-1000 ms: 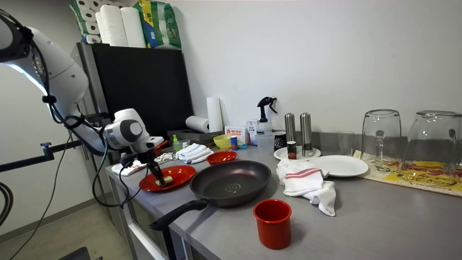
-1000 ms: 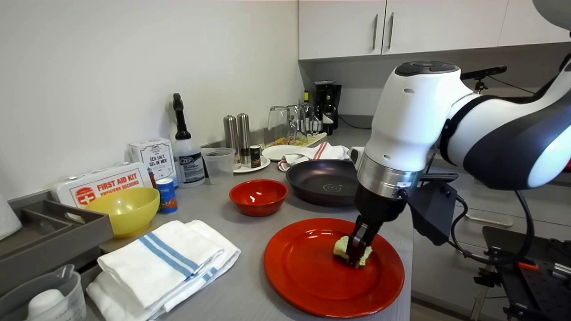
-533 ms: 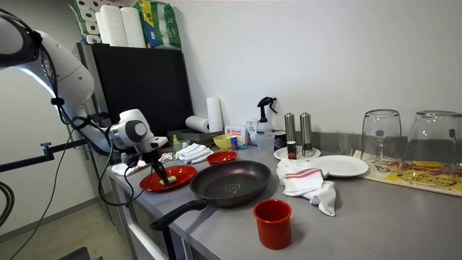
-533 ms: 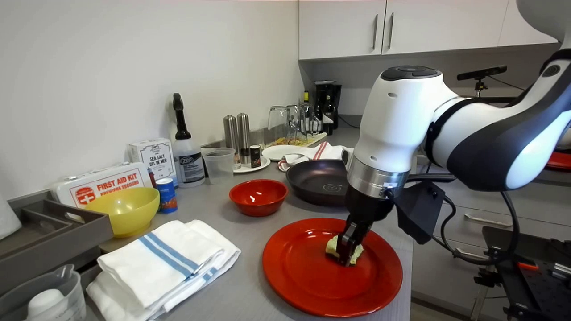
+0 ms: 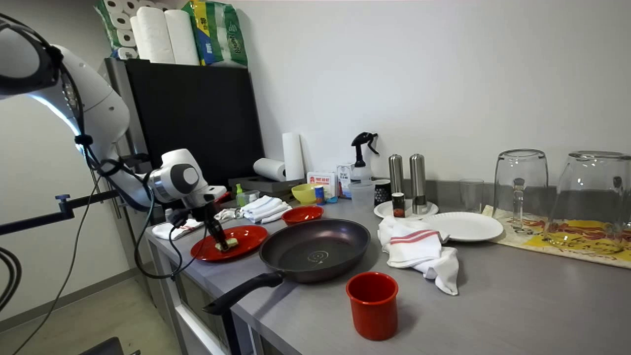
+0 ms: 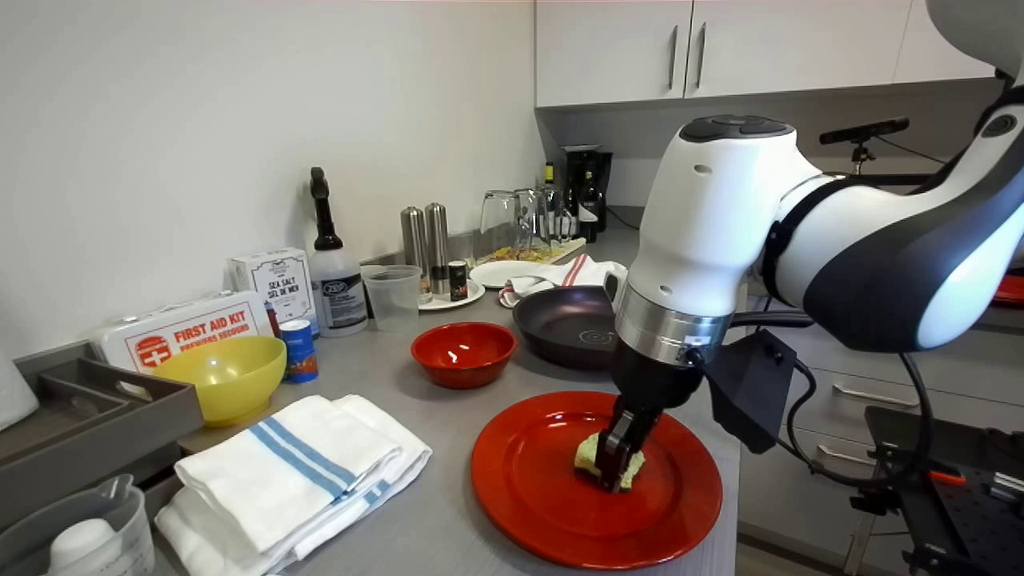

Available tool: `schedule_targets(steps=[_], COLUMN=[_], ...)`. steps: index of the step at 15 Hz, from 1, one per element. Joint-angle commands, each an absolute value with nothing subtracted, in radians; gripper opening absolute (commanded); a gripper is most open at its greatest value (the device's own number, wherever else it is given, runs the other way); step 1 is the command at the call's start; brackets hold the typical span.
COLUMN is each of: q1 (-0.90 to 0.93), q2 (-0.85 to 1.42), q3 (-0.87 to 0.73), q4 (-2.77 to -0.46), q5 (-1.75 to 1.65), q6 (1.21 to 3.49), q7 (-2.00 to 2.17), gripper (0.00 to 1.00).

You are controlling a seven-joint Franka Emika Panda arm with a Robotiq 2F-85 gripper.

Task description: Pick up the sponge and clean the red plate

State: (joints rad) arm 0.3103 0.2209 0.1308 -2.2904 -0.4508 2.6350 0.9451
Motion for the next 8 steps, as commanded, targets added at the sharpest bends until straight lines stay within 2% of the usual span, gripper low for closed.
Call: schedule_targets(steps=[1, 8], q1=[0.336, 0.353], q2=[0.240, 0.252], q3=[0.141, 0.140], q4=[-2.260, -2.239], q5=[-0.413, -0.400], q6=[2.623, 2.610], q7=[0.920, 0.903], gripper=[0.27, 0.27])
